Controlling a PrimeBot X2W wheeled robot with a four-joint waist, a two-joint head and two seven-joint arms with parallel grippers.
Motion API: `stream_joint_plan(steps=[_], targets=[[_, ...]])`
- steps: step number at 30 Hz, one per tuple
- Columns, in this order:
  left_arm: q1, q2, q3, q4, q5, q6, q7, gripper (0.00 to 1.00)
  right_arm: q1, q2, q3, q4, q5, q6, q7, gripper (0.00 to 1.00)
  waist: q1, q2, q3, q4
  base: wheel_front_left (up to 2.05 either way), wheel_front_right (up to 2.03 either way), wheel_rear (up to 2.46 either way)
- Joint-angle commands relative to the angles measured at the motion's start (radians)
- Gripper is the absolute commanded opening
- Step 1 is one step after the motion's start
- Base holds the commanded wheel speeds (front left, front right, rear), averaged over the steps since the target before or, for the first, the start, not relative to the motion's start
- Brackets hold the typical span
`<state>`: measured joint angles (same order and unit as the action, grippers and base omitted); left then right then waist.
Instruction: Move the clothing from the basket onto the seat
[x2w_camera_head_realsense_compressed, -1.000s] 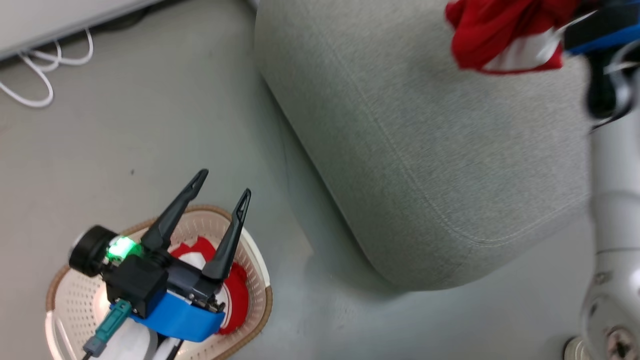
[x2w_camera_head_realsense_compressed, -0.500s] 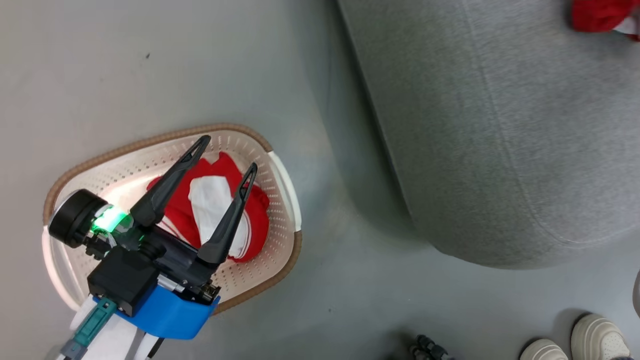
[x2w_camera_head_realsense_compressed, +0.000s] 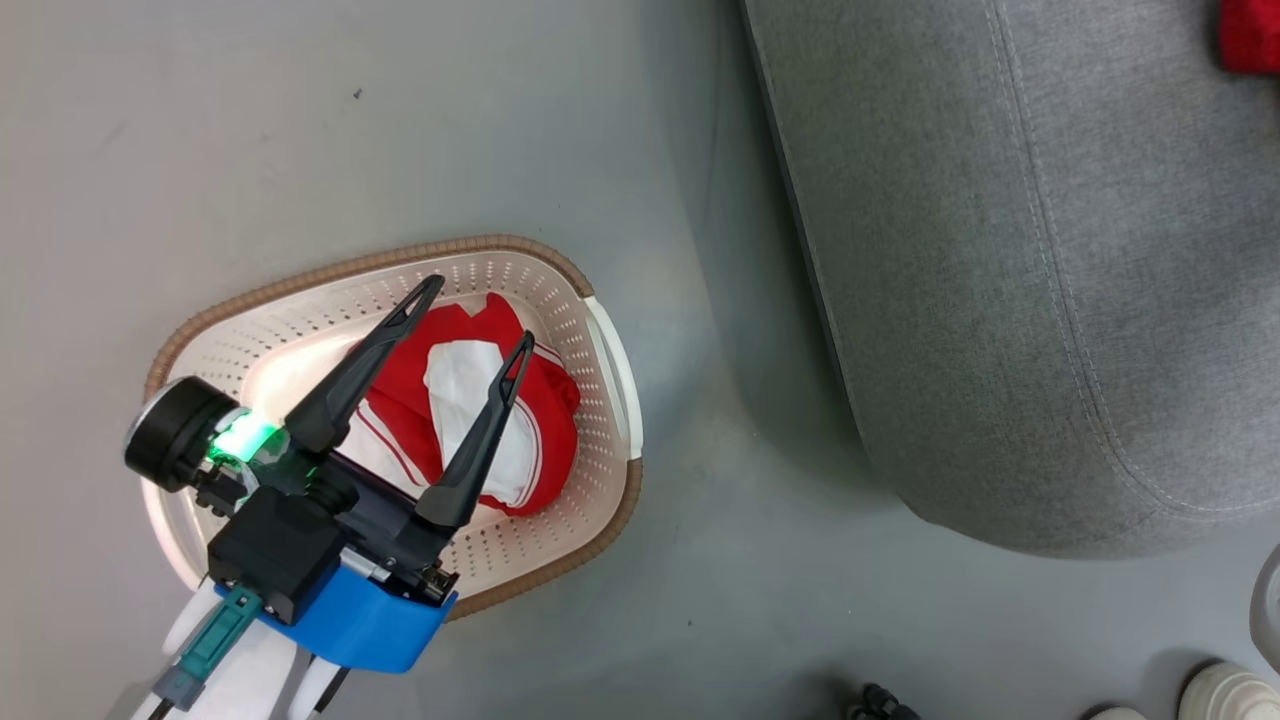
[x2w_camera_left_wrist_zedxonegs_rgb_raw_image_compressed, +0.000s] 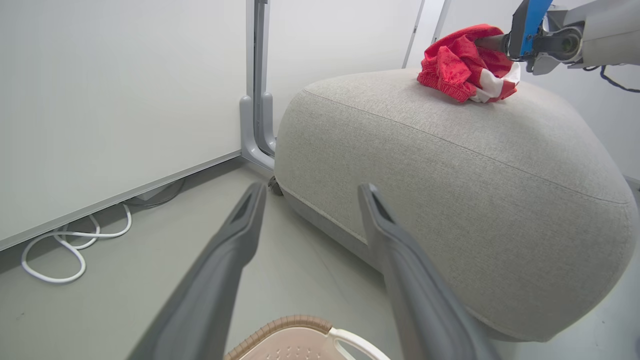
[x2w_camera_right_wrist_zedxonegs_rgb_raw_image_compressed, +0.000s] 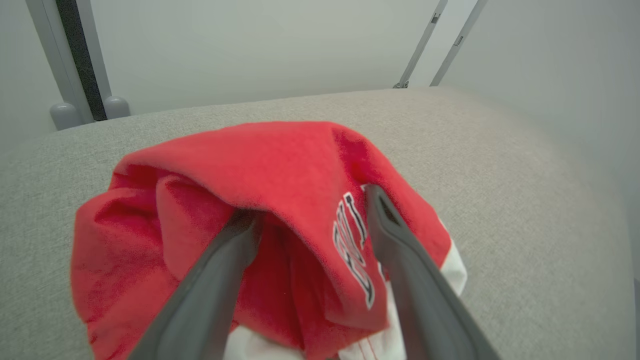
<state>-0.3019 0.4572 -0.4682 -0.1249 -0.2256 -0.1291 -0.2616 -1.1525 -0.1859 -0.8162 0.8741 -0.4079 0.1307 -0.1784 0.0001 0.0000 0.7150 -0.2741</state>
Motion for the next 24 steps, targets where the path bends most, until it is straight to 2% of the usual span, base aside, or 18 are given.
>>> stream_joint_plan(steps=[1, 7, 14, 20, 24], targets=[[-0.015, -0.008, 0.000, 0.004, -0.002, -0.002, -0.005, 1.00, 0.018, -0.005, 0.008, 0.005, -0.019, 0.000, -0.008, 1.00, -0.0001, 0.0000, -0.021, 0.006, 0.00, 0.00, 0.00], [-0.008, -0.076, 0.011, 0.051, -0.031, -0.001, -0.005, 1.00, 0.084, -0.027, 0.039, 0.035, -0.076, 0.000, -0.041, 1.00, -0.0001, 0.0000, -0.123, 0.043, 0.00, 0.00, 0.00], [0.028, -0.162, 0.048, 0.128, -0.066, -0.002, -0.005, 1.00, 0.190, 0.001, 0.067, 0.038, -0.043, 0.000, -0.075, 1.00, -0.0001, 0.0000, -0.260, 0.080, 0.00, 0.00, 0.00], [0.082, -0.214, 0.106, 0.191, -0.079, -0.002, -0.005, 1.00, 0.304, 0.055, 0.189, 0.014, 0.014, 0.000, -0.087, 1.00, -0.0001, 0.0000, -0.391, 0.096, 0.00, 0.00, 0.00], [0.130, -0.244, 0.151, 0.228, -0.082, -0.002, -0.005, 1.00, 0.394, 0.091, 0.300, -0.073, 0.105, 0.000, -0.087, 1.00, -0.0001, 0.0000, -0.474, 0.104, 0.00, 0.00, 0.00]])
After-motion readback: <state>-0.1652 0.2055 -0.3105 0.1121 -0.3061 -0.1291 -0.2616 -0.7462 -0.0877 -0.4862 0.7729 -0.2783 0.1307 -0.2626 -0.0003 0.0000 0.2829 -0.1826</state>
